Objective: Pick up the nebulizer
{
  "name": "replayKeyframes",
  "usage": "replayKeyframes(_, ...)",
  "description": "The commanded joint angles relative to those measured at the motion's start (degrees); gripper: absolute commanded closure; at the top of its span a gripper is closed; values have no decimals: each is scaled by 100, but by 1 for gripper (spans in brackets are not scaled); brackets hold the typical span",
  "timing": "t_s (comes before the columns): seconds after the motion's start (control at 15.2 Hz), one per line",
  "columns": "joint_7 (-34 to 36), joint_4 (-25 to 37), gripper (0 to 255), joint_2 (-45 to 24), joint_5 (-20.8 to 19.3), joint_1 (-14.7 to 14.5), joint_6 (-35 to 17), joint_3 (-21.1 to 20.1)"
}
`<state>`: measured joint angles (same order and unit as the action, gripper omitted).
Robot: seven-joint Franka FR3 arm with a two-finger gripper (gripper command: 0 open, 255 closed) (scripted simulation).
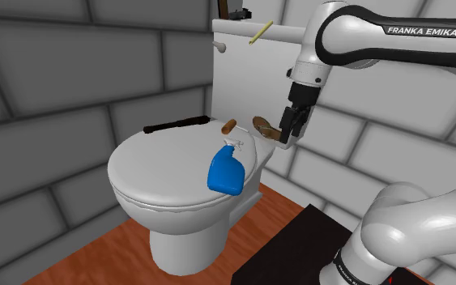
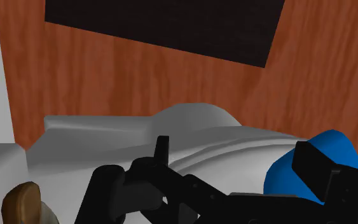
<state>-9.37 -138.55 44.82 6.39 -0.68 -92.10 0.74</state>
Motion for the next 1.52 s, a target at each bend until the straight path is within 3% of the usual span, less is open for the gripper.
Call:
replayKeyframes(0.0, 0, 0, 0, 0, 0, 0, 0, 0)
replayKeyframes(0.53, 2780, -259, 0, -444, 763, 368, -1617, -1462)
replayKeyframes(0.79, 4199, -38, 0, -1016, 832, 722, -2403, -2228)
replayKeyframes(0.99, 5327, 266, 0, -1549, 666, 1092, -2917, -2806)
replayKeyframes(1.45, 5502, -56, 0, -1746, 660, 1143, -3469, -2992)
